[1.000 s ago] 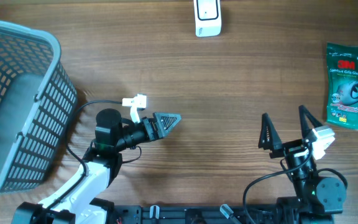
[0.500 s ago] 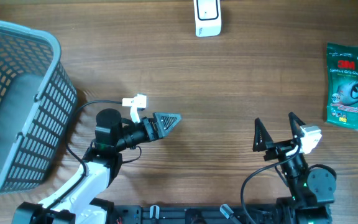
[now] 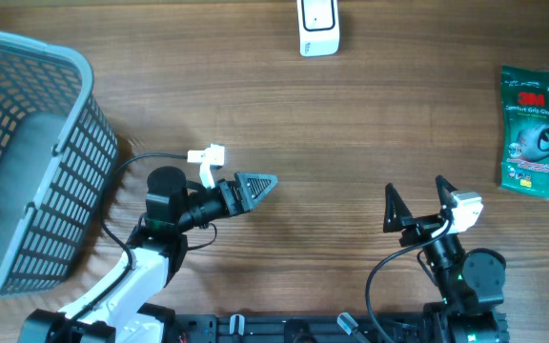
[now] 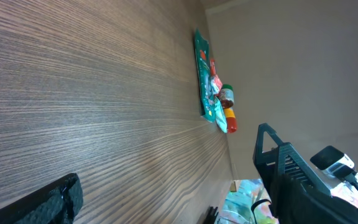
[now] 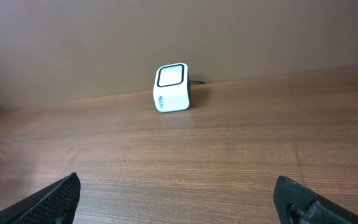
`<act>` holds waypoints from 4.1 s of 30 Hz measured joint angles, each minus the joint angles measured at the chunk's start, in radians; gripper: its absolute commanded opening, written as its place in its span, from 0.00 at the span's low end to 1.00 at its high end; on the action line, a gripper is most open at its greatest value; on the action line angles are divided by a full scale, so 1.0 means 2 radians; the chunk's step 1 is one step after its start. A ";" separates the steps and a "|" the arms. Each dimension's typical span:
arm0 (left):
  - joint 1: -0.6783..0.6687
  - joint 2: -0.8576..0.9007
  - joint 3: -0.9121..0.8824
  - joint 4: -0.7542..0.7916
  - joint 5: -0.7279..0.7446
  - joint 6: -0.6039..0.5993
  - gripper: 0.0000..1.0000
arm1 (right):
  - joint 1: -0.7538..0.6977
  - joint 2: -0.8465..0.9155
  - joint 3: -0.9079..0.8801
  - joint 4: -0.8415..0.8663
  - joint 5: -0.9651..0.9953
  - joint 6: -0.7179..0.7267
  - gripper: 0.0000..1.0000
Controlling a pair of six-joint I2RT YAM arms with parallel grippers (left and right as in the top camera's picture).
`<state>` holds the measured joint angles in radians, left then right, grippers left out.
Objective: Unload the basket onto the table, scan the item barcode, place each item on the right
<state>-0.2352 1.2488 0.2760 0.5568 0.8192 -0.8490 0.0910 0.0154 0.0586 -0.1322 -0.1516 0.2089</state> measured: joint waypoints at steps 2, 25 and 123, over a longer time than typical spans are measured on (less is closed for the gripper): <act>0.000 0.000 0.000 0.000 0.000 0.000 1.00 | 0.000 0.000 0.000 0.000 0.000 0.000 1.00; 0.002 -0.162 0.002 -0.123 -0.178 0.182 1.00 | 0.000 -0.001 0.000 0.001 0.000 0.000 1.00; 0.125 -0.617 -0.130 -0.318 -0.397 0.398 1.00 | -0.013 -0.002 0.000 0.001 0.011 -0.060 1.00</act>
<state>0.0143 0.0143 0.0158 -0.0784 0.0246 -0.0532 0.0654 0.0116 0.0586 -0.1299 -0.1291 0.0895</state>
